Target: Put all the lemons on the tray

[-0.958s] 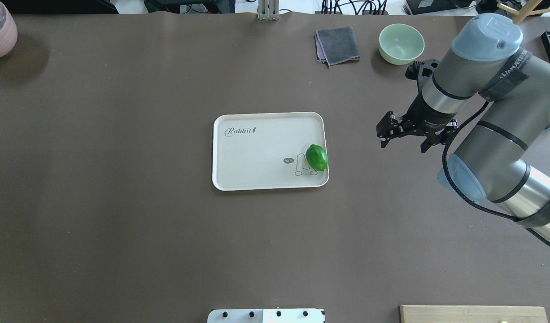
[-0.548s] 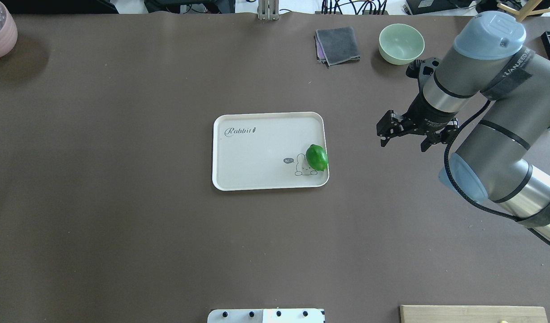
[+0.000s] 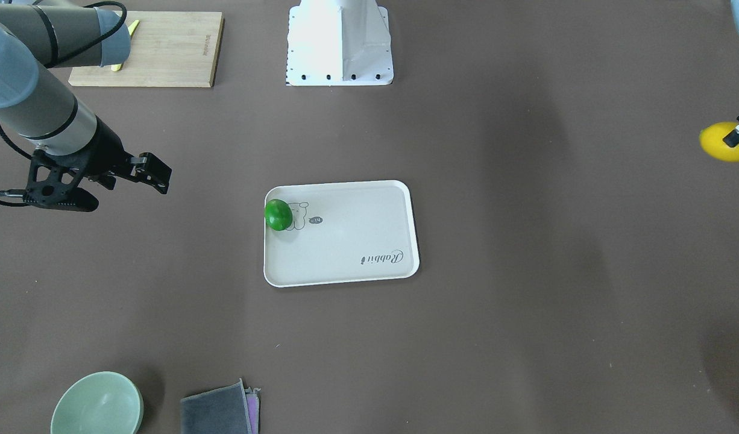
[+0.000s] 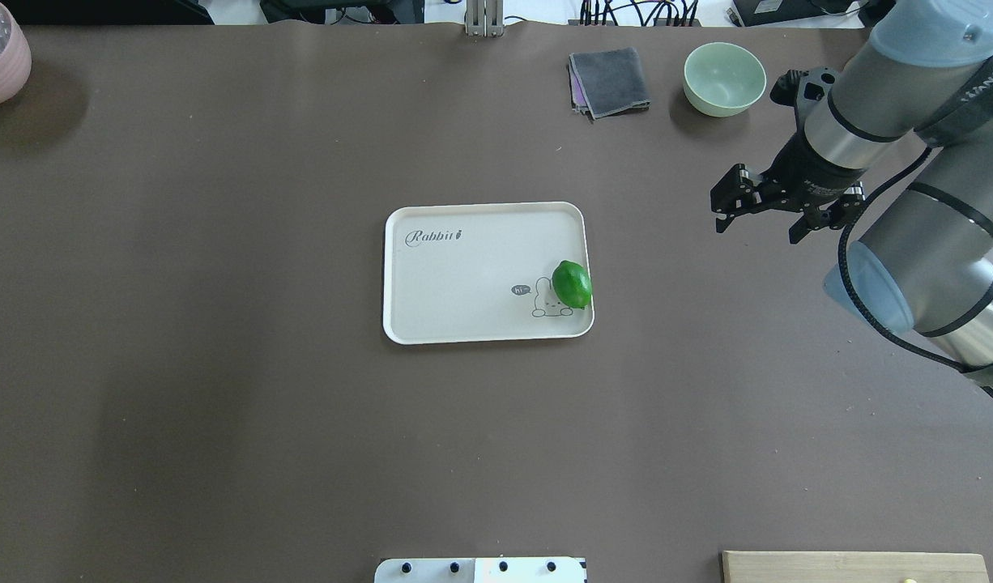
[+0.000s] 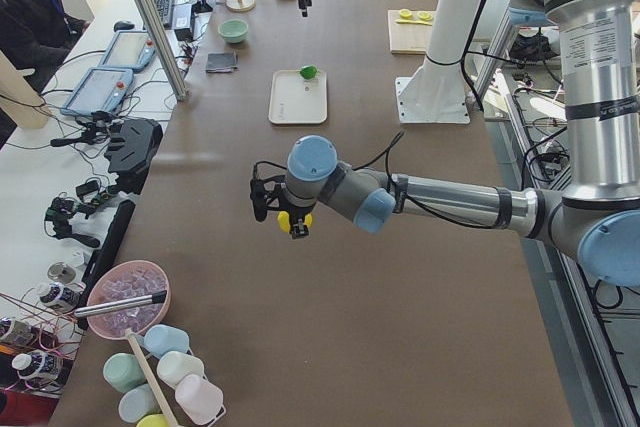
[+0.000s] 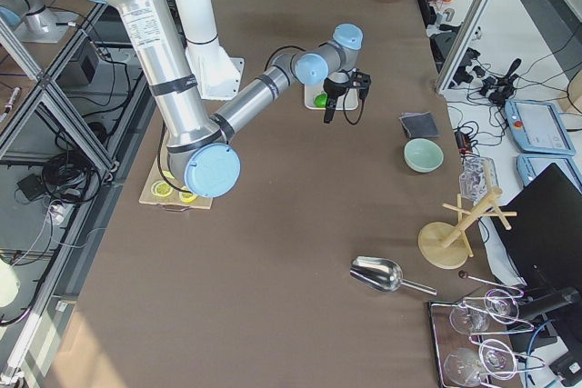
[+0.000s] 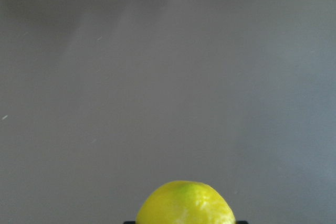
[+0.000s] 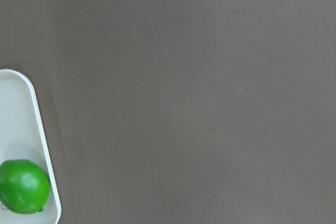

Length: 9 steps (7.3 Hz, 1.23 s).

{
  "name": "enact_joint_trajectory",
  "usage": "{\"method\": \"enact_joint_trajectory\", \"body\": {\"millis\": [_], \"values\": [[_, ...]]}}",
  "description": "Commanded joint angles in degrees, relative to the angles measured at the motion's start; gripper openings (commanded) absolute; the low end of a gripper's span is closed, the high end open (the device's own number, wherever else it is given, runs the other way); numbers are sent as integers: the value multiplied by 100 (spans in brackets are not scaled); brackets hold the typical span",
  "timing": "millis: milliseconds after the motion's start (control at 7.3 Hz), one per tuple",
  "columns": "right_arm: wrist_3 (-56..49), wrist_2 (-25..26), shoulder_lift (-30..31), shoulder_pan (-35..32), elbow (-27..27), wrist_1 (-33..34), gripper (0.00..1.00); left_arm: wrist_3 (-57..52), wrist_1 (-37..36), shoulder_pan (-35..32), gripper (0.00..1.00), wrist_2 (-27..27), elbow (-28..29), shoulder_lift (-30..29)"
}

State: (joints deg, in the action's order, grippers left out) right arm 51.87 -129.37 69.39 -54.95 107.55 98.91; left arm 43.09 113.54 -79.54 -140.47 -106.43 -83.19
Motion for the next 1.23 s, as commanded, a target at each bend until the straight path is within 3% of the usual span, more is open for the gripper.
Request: {"method": "enact_joint_trajectory", "body": {"millis": [0,274,548,958,1095], "values": [[-1426,-1,22,-602,81,861,100,24,-855,980,0,150,26,-1369],[-2739,34,91,-1130,213,1638,100,696,-1911,2417,0,1324,104,-2837],[-3469,0,406,-1491,214,1684,100,1917,-1906,3800,0,2424,585,-3718],[-3737,-62,558,-1580,161,1693,100,3184,-1303,4499,0,3348,2165,-5115],[-3737,-88,566,-1580,135,1693,100,3266,-1291,4500,0,3368,2197,-5241]]}}
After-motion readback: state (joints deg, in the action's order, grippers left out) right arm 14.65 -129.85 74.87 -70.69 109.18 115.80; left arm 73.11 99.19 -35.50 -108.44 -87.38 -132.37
